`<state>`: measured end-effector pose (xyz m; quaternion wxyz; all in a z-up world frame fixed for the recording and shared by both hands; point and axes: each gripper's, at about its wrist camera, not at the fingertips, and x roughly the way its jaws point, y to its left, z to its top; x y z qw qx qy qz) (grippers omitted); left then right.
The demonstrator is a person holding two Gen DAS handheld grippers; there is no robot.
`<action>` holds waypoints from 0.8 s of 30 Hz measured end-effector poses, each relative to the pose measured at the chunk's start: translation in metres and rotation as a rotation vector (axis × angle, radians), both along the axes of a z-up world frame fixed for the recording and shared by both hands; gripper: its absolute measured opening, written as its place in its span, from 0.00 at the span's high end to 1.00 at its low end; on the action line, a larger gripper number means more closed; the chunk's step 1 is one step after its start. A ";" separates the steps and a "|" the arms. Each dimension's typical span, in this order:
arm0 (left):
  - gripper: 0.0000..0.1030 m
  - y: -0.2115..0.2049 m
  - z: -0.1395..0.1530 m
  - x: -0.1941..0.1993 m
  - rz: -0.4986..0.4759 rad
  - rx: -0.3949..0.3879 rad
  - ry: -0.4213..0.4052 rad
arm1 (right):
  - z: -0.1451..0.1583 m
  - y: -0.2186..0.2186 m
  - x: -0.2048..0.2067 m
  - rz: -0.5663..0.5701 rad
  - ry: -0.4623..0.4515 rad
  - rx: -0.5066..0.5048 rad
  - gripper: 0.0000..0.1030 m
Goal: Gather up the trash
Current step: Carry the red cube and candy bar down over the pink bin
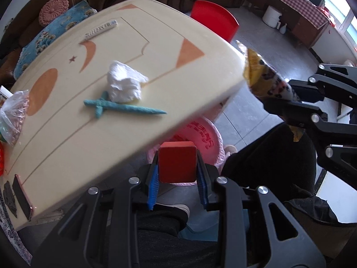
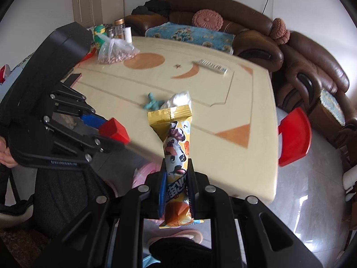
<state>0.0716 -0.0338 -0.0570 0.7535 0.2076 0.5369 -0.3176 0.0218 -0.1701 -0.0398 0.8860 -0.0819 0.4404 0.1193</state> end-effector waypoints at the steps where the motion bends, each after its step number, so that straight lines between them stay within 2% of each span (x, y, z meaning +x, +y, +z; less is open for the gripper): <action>1: 0.71 -0.001 -0.004 -0.002 -0.003 0.001 0.005 | -0.006 0.002 -0.002 0.003 0.009 0.000 0.85; 11: 0.71 -0.003 -0.047 -0.019 -0.010 0.007 0.015 | -0.054 0.005 -0.007 -0.012 0.066 0.030 0.84; 19: 0.71 -0.009 -0.110 -0.026 -0.009 0.007 0.088 | -0.109 0.005 -0.010 -0.046 0.135 0.064 0.84; 24: 0.71 -0.009 -0.143 -0.022 0.030 -0.012 0.130 | -0.147 0.000 -0.005 -0.087 0.190 0.100 0.84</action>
